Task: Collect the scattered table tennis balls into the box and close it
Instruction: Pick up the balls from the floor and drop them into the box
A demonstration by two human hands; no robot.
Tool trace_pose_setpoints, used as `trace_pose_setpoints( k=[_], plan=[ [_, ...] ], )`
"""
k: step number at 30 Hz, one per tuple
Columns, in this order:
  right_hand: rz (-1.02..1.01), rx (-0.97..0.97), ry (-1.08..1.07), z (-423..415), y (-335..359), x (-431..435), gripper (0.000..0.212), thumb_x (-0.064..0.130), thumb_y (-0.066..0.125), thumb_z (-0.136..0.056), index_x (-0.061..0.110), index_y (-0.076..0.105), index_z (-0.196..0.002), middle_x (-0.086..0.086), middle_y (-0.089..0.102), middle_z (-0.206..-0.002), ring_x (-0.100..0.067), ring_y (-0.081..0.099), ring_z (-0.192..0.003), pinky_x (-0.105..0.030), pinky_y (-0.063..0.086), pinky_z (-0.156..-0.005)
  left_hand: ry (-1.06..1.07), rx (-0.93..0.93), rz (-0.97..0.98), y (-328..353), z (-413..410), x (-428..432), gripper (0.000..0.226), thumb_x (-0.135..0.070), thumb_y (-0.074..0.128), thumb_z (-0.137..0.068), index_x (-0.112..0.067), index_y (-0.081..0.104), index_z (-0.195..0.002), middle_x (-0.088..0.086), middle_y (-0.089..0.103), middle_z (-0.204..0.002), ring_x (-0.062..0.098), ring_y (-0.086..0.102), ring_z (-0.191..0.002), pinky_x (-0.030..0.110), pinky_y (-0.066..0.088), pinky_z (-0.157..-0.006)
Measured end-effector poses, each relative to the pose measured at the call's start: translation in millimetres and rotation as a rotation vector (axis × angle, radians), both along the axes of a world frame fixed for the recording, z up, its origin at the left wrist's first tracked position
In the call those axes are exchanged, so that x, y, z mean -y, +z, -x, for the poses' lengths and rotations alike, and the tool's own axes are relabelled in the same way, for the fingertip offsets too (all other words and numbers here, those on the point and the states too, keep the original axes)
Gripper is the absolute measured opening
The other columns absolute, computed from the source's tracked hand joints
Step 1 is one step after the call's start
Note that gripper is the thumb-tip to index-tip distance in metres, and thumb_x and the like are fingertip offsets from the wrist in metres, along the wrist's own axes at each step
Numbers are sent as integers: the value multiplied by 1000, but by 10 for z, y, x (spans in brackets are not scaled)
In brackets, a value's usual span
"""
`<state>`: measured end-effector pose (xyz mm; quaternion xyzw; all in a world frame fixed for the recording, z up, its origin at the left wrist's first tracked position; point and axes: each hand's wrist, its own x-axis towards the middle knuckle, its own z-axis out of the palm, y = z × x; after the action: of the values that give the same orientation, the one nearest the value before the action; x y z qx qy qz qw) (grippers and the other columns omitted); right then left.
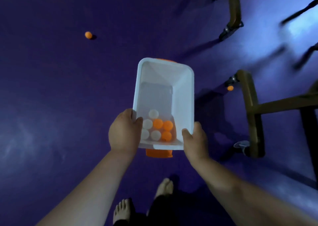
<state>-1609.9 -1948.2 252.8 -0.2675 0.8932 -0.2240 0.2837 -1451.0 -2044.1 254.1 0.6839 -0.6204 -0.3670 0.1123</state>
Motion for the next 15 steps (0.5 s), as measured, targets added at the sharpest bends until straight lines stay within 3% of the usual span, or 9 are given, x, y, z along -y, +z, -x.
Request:
trace_pose_setpoints(
  k=[6, 15],
  plan=[
    [-27, 33, -43, 526, 211, 460, 16, 14, 50, -93, 3, 49, -104, -11, 58, -101, -18, 51, -80, -20, 34, -51, 6, -40, -8, 279, 567, 504, 21, -21, 59, -82, -8, 49, -69, 4, 53, -67, 16, 40, -55, 26, 26, -46],
    [-68, 77, -9, 1370, 71, 1360, 7, 13, 55, -90, 13, 52, -96, -4, 59, -97, -8, 52, -74, -12, 36, -51, -4, -115, -62, 106, 1315, 1372, 19, -27, 58, -88, -8, 59, -86, 5, 62, -79, 15, 49, -64, 23, 34, -51]
  ],
)
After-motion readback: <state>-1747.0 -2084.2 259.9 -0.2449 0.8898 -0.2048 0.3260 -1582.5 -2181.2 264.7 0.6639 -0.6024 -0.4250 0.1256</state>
